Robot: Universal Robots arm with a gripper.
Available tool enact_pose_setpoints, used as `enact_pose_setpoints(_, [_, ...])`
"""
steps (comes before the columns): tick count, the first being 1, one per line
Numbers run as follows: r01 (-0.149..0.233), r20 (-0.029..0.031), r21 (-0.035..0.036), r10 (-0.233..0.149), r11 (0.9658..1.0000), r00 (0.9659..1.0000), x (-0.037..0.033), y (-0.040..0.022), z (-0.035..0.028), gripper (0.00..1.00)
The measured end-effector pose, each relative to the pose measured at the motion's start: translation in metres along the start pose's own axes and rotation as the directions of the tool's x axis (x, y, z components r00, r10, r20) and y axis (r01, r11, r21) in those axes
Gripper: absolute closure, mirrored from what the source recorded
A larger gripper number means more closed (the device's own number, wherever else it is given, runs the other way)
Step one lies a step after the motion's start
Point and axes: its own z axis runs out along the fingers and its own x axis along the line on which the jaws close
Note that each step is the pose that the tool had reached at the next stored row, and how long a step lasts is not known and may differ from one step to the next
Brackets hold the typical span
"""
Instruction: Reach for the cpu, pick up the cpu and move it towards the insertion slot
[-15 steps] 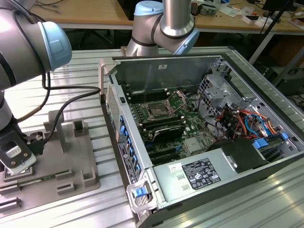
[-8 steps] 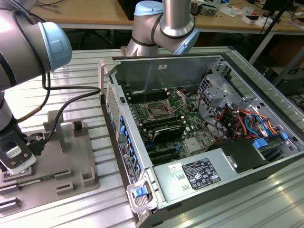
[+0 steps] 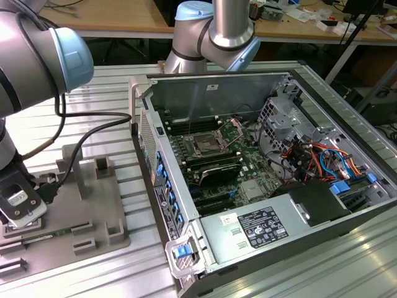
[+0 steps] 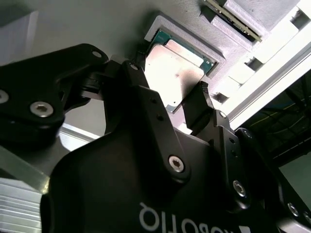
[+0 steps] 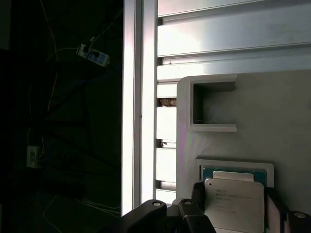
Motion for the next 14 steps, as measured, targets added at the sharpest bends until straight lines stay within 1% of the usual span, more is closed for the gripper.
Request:
enact_pose_setpoints(1, [0.0, -0.0002, 0.0001, 0.0, 1.0, 1.0, 0.0001, 0.0, -0.0011, 0.45])
enact_pose_setpoints(9, [0.0, -0.0001, 0.0001, 0.0, 1.0, 1.0, 0.0, 0.0, -0.0015, 0.45])
enact_pose_setpoints(12, [0.0, -0.0003, 0.0001, 0.0, 1.0, 1.0, 0.0001, 0.0, -0.0044, 0.45])
enact_pose_setpoints(14, [0.0, 0.0, 0.0, 0.0, 1.0, 1.0, 0.0001, 0.0001, -0.0048, 0.45])
